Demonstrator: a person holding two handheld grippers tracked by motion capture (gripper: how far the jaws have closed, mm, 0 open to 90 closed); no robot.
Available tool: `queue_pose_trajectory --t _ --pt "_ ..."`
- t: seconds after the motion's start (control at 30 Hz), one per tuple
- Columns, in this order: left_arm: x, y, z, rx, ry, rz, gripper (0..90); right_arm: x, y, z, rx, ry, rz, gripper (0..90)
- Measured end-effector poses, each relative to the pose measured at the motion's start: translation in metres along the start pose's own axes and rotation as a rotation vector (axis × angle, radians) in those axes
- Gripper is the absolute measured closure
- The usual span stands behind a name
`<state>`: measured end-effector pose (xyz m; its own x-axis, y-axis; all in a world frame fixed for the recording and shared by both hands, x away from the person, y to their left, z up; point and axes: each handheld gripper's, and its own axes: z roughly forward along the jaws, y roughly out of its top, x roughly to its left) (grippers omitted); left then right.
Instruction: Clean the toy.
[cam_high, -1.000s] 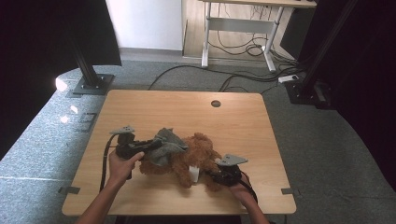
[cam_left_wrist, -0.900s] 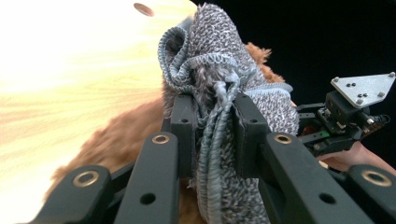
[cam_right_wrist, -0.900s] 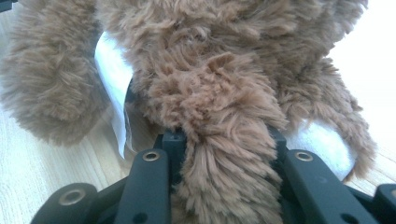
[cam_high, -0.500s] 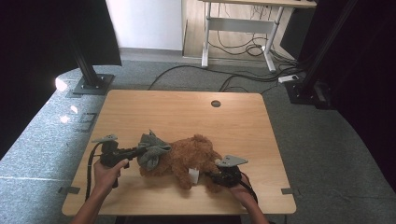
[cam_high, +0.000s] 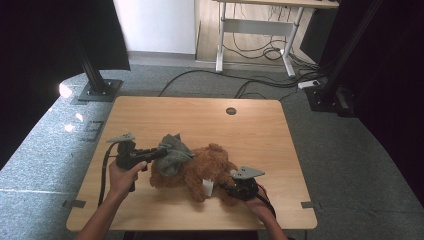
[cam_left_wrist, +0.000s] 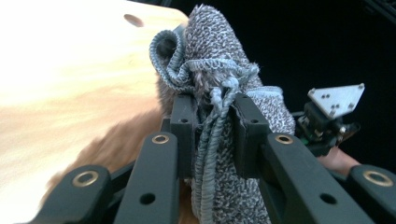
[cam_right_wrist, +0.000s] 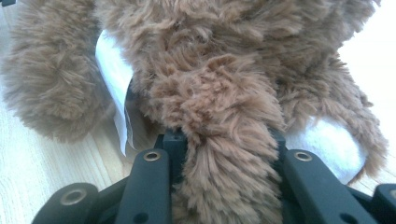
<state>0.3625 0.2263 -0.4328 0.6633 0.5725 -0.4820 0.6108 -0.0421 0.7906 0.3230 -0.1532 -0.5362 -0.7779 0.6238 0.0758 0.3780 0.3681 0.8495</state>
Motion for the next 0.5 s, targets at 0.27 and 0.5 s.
queue_pose_trajectory --t 0.27,0.5 --pt "-0.008 0.027 0.053 0.077 0.003 0.008 72.7 0.0 0.0 0.0 -0.001 0.002 -0.004 65.4" --pt "-0.011 0.032 0.091 0.166 -0.003 -0.01 72.4 -0.002 -0.001 0.0 -0.001 0.006 0.005 65.2"
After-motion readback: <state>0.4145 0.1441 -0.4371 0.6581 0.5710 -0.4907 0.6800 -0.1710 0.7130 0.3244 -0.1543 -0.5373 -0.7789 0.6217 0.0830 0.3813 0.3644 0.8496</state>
